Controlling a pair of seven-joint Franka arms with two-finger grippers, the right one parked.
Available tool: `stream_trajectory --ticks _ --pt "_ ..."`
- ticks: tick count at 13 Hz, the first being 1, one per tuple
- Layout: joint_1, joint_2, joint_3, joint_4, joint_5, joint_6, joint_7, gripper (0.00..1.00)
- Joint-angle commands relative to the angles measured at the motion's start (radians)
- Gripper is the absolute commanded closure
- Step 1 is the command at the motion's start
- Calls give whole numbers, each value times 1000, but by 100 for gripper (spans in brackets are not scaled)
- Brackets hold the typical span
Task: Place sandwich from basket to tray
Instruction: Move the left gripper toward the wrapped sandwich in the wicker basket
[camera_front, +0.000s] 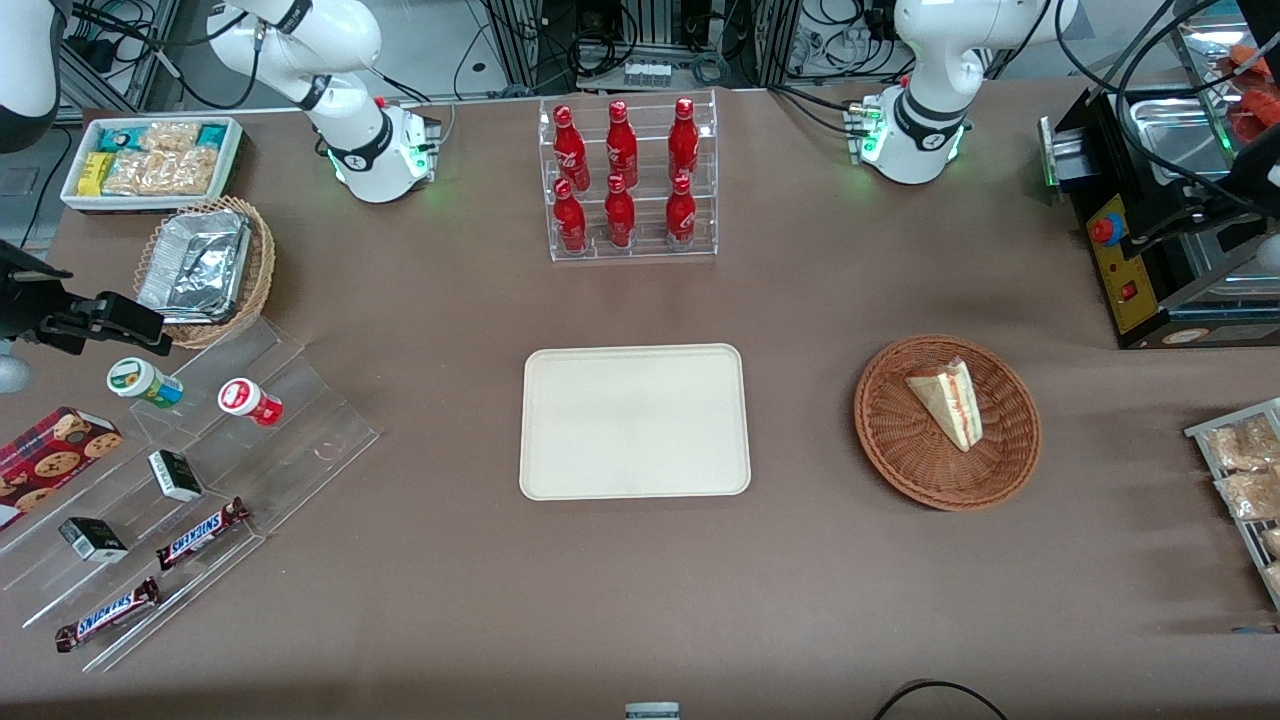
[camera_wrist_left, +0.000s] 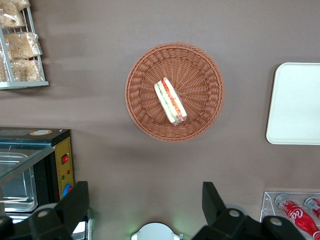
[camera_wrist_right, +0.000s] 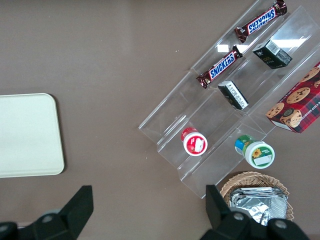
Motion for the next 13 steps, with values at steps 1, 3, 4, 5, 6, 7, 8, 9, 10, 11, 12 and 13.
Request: stream_trajectory --ticks 1,3,4,5,6,7,8,9,10,11,12,13 --pt "-5 -2 3 5 5 9 20 0" --pt "-5 -1 3 4 4 14 19 0" --pt "-5 4 3 2 4 21 19 0" --pt "-5 8 3 1 -4 20 14 0" --pt "-2 8 4 -16 -28 20 16 0" --pt "1 8 6 -44 -45 33 16 0" --pt "2 7 6 -70 -39 71 16 0" --pt "2 10 3 -94 -35 92 -1 0" --pt "4 30 1 -113 -35 102 -12 0" --pt "4 34 1 -131 -33 127 -16 0" --pt "2 37 1 -159 -32 157 -30 0" --pt "-4 37 1 -194 -23 206 -79 0"
